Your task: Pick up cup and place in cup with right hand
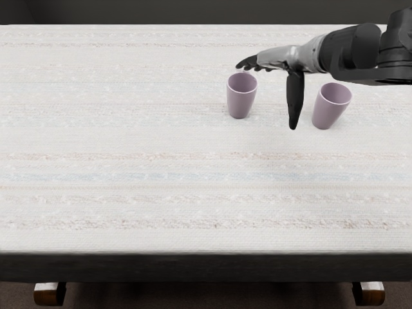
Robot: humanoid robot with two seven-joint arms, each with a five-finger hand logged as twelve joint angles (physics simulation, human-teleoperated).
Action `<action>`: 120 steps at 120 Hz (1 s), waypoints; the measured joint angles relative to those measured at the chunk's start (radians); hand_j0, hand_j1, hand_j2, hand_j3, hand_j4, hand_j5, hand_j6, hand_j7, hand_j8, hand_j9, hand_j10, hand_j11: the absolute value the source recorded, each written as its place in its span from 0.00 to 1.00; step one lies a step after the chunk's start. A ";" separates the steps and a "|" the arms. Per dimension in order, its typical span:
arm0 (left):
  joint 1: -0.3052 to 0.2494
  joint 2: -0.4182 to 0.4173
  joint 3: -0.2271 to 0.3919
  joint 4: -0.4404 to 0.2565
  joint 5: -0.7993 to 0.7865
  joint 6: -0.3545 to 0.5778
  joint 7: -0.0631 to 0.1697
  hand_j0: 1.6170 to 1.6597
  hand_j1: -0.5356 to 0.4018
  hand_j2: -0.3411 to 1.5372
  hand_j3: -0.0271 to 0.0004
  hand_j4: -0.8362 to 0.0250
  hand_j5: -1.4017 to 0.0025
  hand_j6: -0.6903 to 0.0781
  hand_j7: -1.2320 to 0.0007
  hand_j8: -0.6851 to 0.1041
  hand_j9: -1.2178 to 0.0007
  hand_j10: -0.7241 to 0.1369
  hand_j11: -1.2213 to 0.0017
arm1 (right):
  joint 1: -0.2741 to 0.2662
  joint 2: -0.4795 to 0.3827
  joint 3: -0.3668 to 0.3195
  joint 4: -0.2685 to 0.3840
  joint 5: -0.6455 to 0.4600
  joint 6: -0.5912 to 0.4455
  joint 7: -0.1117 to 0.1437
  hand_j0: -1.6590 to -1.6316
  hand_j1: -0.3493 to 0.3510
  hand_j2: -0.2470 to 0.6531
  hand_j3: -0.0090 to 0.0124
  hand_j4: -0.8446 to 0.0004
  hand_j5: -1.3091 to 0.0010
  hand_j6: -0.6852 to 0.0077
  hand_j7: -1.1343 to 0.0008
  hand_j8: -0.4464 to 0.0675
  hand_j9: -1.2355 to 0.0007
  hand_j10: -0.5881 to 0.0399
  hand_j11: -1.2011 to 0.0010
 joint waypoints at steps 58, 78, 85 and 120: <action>0.000 0.000 0.000 0.000 0.000 0.000 0.000 0.96 0.94 0.18 0.99 0.97 1.00 0.90 1.00 0.87 1.00 0.84 1.00 | 0.028 0.437 -0.128 -0.577 -0.226 -0.208 0.125 0.04 0.05 0.27 0.42 0.96 0.97 0.94 0.96 0.81 0.97 0.89 0.97; 0.000 0.000 0.000 0.000 0.000 0.000 0.000 0.96 0.94 0.18 0.99 0.97 1.00 0.90 1.00 0.87 1.00 0.84 1.00 | 0.045 0.518 -0.214 -0.719 -0.218 -0.303 0.236 0.04 0.05 0.27 0.42 0.96 0.97 0.94 0.96 0.80 0.97 0.89 0.97; 0.000 0.000 0.000 0.000 0.000 0.000 0.000 0.96 0.94 0.18 0.99 0.97 1.00 0.90 1.00 0.87 1.00 0.84 1.00 | 0.044 0.527 -0.237 -0.736 -0.214 -0.326 0.251 0.04 0.05 0.27 0.42 0.96 0.97 0.94 0.96 0.80 0.97 0.89 0.97; 0.000 0.000 0.000 0.000 0.000 0.000 0.000 0.96 0.94 0.18 0.99 0.97 1.00 0.90 1.00 0.87 1.00 0.84 1.00 | 0.044 0.538 -0.337 -0.848 -0.209 -0.358 0.414 0.04 0.05 0.27 0.42 0.96 0.97 0.94 0.96 0.80 0.97 0.88 0.96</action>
